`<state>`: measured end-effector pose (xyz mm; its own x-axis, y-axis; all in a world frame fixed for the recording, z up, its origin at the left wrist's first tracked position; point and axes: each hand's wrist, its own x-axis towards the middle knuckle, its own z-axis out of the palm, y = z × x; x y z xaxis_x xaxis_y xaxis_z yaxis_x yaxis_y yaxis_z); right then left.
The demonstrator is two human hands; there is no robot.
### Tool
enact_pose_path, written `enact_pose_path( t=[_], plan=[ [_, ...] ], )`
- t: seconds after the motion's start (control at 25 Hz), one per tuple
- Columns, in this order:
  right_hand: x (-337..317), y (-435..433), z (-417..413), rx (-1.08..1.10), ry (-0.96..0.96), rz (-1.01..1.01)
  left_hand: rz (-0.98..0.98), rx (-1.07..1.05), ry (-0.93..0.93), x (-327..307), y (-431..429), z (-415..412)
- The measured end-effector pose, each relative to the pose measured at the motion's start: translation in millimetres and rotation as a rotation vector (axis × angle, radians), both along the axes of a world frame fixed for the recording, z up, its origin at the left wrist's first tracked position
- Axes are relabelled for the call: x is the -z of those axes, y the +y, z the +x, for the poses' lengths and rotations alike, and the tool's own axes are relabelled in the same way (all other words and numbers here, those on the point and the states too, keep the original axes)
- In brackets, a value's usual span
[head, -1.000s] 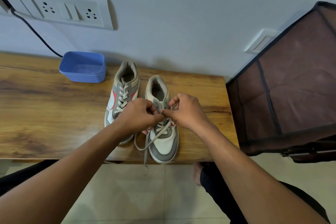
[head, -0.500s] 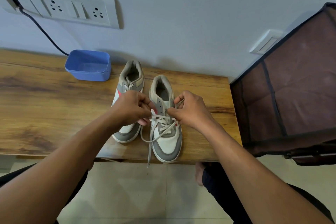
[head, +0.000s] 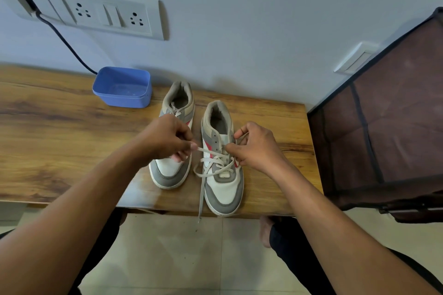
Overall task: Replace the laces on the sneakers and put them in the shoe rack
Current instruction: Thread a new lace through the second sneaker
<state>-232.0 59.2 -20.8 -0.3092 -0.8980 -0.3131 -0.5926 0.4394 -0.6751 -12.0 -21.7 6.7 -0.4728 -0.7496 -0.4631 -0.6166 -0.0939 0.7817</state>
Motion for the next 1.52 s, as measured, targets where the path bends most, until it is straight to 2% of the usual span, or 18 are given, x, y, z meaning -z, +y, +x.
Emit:
enact_pose_path(
  t=[0.12,0.16,0.28,0.32,0.48,0.64,0.84,0.92,1.0,1.08,1.24,1.4,1.52],
  plan=[
    [0.7,-0.8,0.7,-0.013,0.008,-0.001,0.084,0.084,0.101,-1.1,13.0,-8.4],
    [1.0,-1.0,0.2,-0.014,0.011,-0.002,0.061,0.097,0.093,0.9,15.1,-12.0],
    [2.5,-0.7,-2.0,-0.007,-0.008,-0.008,-0.096,0.055,-0.094,-1.7,1.2,-2.5],
    [2.8,0.0,-2.9,-0.005,-0.009,-0.009,-0.088,0.05,-0.105,-2.8,-3.3,2.1],
    [2.4,-0.5,-1.5,-0.015,0.001,-0.01,0.036,0.22,0.045,-4.6,13.2,-9.2],
    [3.9,-1.5,-2.0,-0.011,-0.008,-0.004,-0.077,0.261,-0.022,-6.2,5.0,-2.7],
    [3.8,-1.7,-1.7,-0.02,0.007,-0.008,0.078,0.305,-0.016,-7.8,11.3,-3.0],
    [3.6,-2.2,-1.3,-0.031,0.029,-0.01,-0.039,0.373,-0.073,4.2,25.7,-17.5],
    [4.9,-2.3,-1.6,-0.031,0.022,-0.011,-0.282,0.368,-0.129,13.8,31.5,-26.3],
    [6.1,-2.1,-1.9,-0.021,0.009,-0.013,-0.372,0.397,-0.174,11.6,21.7,-19.8],
    [6.2,-2.0,-2.8,-0.026,-0.008,0.0,-0.172,0.511,-0.26,-1.9,-0.6,7.2],
    [6.5,-3.2,-3.1,-0.025,-0.008,-0.004,-0.084,0.469,-0.065,-1.8,10.6,-4.1],
    [6.2,-2.3,-3.3,-0.024,-0.013,-0.002,-0.167,0.469,-0.244,-13.3,-11.6,17.3]
  ],
)
